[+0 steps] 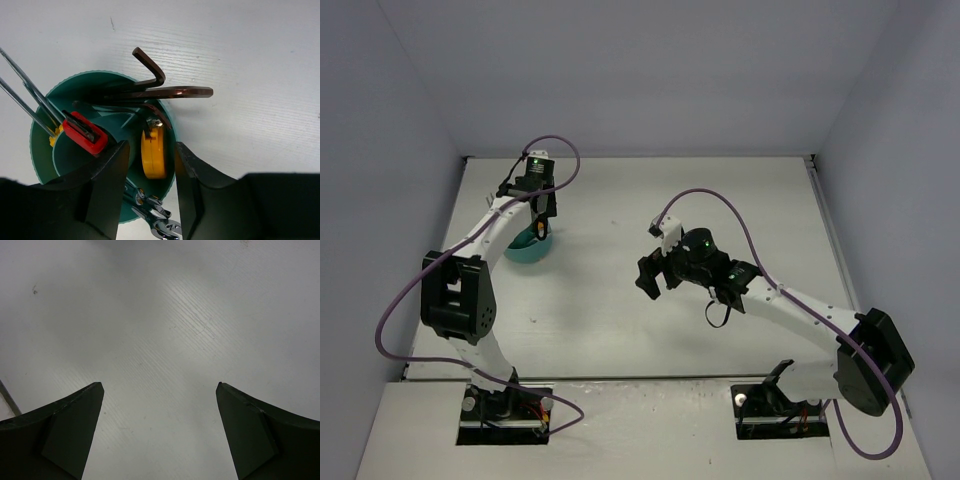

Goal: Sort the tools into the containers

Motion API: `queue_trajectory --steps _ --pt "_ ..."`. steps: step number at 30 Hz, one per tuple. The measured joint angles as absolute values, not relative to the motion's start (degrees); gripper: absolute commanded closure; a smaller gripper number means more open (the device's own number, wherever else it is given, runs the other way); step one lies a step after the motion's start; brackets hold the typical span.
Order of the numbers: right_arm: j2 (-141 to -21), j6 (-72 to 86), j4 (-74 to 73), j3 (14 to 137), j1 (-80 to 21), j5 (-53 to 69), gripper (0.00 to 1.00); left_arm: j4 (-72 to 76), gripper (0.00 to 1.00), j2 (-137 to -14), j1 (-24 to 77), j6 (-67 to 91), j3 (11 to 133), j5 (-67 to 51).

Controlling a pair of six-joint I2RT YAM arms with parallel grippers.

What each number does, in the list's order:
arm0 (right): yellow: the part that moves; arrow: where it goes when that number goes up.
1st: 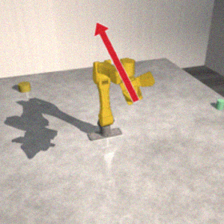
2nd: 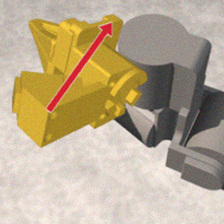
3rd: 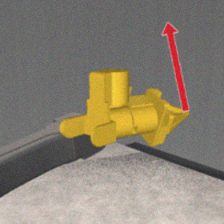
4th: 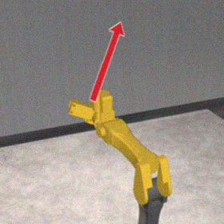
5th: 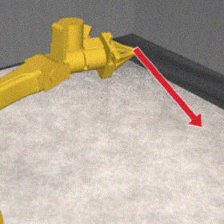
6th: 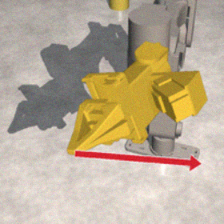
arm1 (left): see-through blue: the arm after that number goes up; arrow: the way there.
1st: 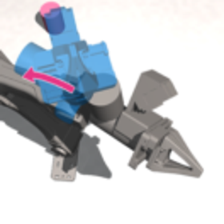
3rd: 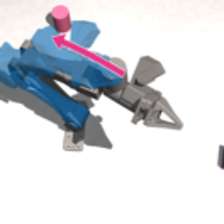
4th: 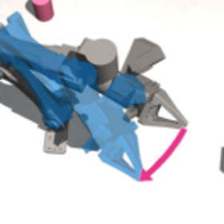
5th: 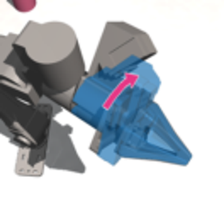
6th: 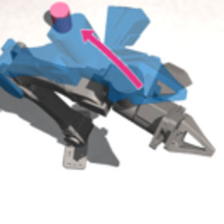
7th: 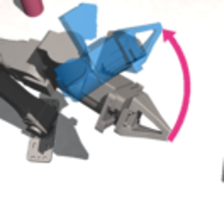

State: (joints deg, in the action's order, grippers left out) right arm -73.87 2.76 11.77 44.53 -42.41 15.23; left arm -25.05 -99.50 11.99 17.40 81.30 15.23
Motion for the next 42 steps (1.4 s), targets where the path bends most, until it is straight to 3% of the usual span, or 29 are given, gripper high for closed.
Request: queue_trajectory --steps 10,16,29,42 --pt "-71.1 3.6 10.4 44.5 -42.0 10.5 0.00 -29.3 0.47 -88.8 14.7 18.5 84.9 9.1" --pt "-61.2 6.4 5.4 45.1 -40.3 0.0 0.00 -32.0 0.39 -73.6 17.1 18.4 85.2 9.6" --pt "-34.0 10.2 -2.0 46.6 -39.3 -25.5 0.00 -39.9 0.27 -30.0 16.4 16.1 64.9 27.3" --pt "-30.9 12.0 -6.4 44.4 -39.3 -32.7 0.00 -43.4 0.22 -17.8 16.4 18.9 50.8 33.8"
